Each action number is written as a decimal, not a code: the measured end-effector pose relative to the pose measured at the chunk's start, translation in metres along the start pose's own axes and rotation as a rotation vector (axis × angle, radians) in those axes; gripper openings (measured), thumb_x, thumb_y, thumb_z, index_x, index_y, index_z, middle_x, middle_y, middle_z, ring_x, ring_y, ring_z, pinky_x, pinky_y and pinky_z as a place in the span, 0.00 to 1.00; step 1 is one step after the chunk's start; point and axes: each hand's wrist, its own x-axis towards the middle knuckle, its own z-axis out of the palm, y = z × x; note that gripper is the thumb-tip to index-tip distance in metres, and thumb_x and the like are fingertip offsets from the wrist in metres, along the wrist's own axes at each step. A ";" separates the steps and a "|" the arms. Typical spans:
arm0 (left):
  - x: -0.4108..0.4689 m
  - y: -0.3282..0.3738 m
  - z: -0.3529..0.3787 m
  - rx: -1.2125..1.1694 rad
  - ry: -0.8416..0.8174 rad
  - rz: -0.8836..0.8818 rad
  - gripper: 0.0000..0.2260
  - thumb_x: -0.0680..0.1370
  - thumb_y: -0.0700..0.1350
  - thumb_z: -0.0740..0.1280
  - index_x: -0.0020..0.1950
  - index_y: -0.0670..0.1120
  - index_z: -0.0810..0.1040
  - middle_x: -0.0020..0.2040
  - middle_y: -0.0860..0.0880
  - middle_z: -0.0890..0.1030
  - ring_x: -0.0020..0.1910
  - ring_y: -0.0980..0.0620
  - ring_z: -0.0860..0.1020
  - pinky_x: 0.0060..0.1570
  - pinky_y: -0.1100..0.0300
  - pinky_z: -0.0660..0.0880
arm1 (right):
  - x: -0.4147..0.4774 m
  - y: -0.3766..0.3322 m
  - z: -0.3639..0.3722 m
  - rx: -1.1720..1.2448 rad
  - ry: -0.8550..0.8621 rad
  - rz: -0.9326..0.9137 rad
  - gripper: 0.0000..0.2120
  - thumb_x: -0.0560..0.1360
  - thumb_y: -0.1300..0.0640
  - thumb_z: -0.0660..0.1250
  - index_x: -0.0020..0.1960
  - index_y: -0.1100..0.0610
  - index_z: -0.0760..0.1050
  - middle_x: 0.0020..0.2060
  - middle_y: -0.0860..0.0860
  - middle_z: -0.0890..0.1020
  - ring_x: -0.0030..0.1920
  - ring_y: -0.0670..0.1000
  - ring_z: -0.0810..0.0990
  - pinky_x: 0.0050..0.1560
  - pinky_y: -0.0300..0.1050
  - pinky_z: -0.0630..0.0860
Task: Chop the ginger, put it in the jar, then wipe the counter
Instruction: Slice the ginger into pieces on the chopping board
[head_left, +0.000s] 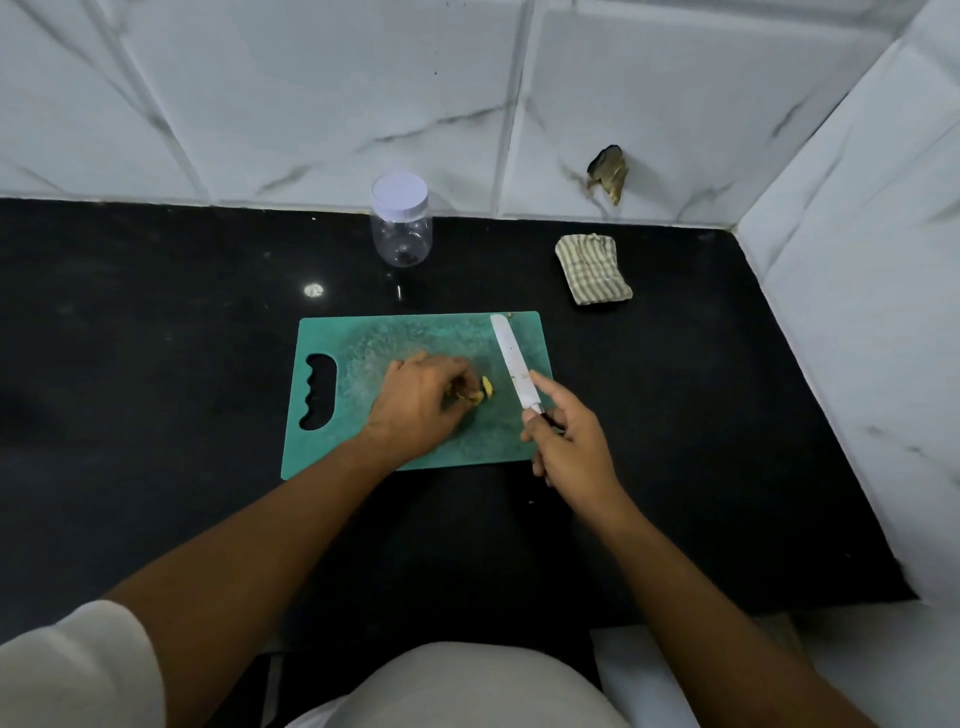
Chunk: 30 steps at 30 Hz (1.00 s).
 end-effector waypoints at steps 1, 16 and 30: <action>0.003 0.001 0.000 -0.048 0.003 -0.013 0.07 0.74 0.47 0.72 0.49 0.58 0.79 0.44 0.61 0.79 0.50 0.52 0.76 0.53 0.50 0.71 | 0.001 0.001 -0.003 0.004 0.001 -0.001 0.24 0.84 0.59 0.64 0.76 0.40 0.70 0.48 0.58 0.82 0.31 0.41 0.76 0.27 0.35 0.71; 0.108 0.004 0.015 -0.030 -0.164 -0.074 0.09 0.76 0.46 0.73 0.46 0.62 0.82 0.50 0.58 0.85 0.53 0.54 0.81 0.60 0.47 0.79 | 0.009 0.020 -0.031 -0.064 0.049 -0.038 0.23 0.83 0.59 0.64 0.67 0.32 0.72 0.45 0.51 0.83 0.30 0.44 0.77 0.32 0.42 0.77; 0.093 -0.010 0.020 -0.145 -0.057 -0.095 0.08 0.72 0.49 0.79 0.47 0.58 0.83 0.47 0.56 0.80 0.51 0.54 0.78 0.53 0.50 0.80 | 0.020 0.020 -0.034 -0.608 0.056 -0.190 0.25 0.85 0.54 0.60 0.80 0.43 0.62 0.60 0.46 0.81 0.56 0.43 0.80 0.56 0.49 0.81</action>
